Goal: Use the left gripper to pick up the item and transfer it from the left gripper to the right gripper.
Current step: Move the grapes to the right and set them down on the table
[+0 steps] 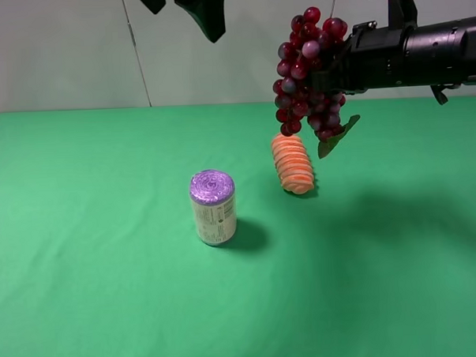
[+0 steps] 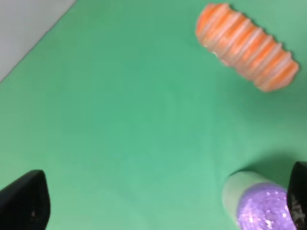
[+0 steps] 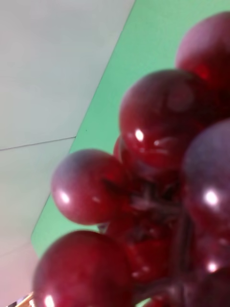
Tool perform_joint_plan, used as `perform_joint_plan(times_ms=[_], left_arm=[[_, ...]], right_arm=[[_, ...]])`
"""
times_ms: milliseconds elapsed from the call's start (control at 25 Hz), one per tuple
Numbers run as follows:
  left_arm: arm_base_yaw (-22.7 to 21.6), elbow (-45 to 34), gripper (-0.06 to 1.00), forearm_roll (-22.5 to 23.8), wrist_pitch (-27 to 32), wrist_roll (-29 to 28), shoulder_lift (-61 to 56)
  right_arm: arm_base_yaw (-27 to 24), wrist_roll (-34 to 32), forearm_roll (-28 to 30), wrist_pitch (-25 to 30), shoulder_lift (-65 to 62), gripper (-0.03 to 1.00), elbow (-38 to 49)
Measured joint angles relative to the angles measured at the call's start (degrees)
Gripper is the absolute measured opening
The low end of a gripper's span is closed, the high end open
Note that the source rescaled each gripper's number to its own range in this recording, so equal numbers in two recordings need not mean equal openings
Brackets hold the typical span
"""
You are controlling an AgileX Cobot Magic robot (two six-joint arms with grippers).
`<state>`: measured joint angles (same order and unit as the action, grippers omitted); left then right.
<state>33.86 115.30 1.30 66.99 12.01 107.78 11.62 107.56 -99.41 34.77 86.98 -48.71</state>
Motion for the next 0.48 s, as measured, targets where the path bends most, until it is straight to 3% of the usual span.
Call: perform_joint_plan(times_ms=[240,480], left_arm=[[-2.04,-2.19,0.98,0.07,0.0,-1.69,-1.31],[-3.37,-16.23,0.98,2.63,-0.15,-3.18,-10.05]], right_arm=[[0.0,-2.07,0.64,-0.02,0.0,0.02,0.0],[0.0,-4.35,2.81,-0.02,0.0,0.02,0.0]])
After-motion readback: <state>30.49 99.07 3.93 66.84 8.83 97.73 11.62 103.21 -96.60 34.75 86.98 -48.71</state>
